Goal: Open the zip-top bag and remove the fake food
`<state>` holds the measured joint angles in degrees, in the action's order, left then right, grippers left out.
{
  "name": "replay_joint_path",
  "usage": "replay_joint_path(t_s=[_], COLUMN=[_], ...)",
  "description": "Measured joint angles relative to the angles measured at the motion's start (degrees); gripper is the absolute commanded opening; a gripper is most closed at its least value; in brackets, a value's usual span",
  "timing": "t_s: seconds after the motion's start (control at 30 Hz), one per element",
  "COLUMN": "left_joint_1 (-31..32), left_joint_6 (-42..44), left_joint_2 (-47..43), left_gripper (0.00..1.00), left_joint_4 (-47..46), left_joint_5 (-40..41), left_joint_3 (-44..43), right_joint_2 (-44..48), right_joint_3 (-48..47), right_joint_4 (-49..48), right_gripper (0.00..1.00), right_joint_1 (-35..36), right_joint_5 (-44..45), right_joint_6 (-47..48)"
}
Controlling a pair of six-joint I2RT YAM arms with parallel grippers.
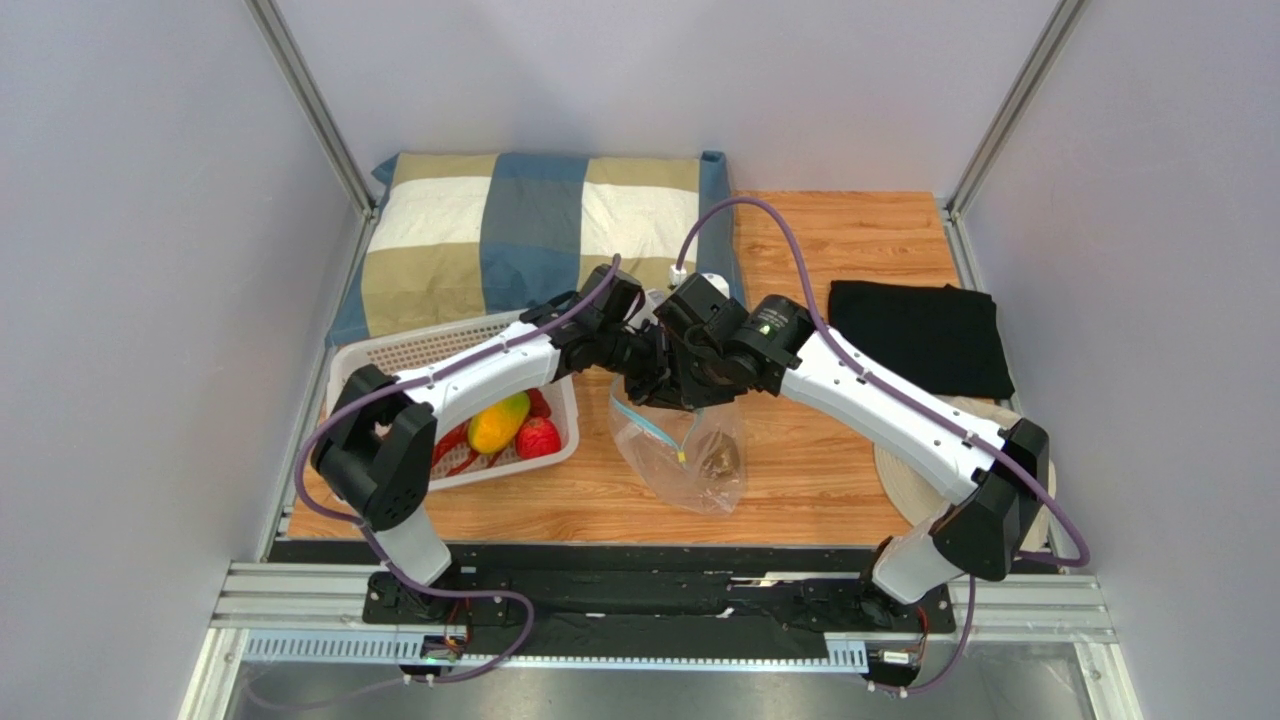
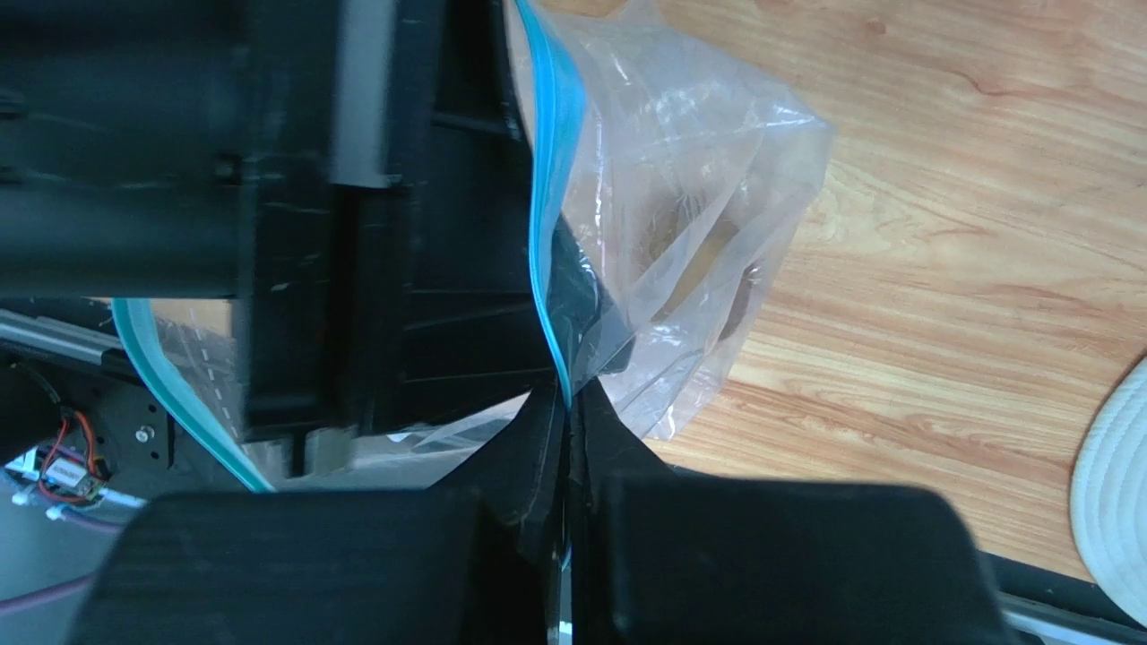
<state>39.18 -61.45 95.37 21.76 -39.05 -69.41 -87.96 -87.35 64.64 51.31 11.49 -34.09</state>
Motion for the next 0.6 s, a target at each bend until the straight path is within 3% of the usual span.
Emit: replay_joint_path(t_s=[0.2,0.23,0.3,0.33,0.43,0.53,0.6], left_joint_1=[2.38,2.8,3.26,3.34,2.99,2.62,2.8], left_joint_6=[0.26,0.52,1.46,2.01,4.24,5.29,5.44], left_joint_2=[3.37,3.67,4.33,4.79,6.1,7.58,8.96], left_gripper=[0.09,0.1,0.08,0.08,0.09,0.09,0.09], left_joint_4=[0.35,0.39,0.66,0.76,0.79,0.39,-0.52], left_joint_5=[1.16,1.6,2.78,3.23,4.17,5.53,6.43], left_joint_3=[-0.79,-0.79,-0.79,-0.74,-0.33,0.09,0.15], right_joint_2=[-0.04,-0.2,-0.5,-0.57,-0.96,-0.07,2.25], right_joint_3=[0.0,-0.26,-0.72,-0.72,-0.48,1.73,4.46], right_joint_4=[-1.97,-2.19,-2.29,-2.25,-0.92,-0.98,-2.14], right_gripper=[0.0,0.04,0.14,0.36,0.61,0.7,0.7], right_joint_1=[0.0,0.0,-0.02,-0.22,-2.25,-6.08,-8.63], right_joint_5=[0.07,-0.17,-0.74,-1.05,-2.62,-6.1,-9.2], right_joint_6=[-0.85,-1.16,-1.7,-1.95,-2.4,-3.21,-4.02])
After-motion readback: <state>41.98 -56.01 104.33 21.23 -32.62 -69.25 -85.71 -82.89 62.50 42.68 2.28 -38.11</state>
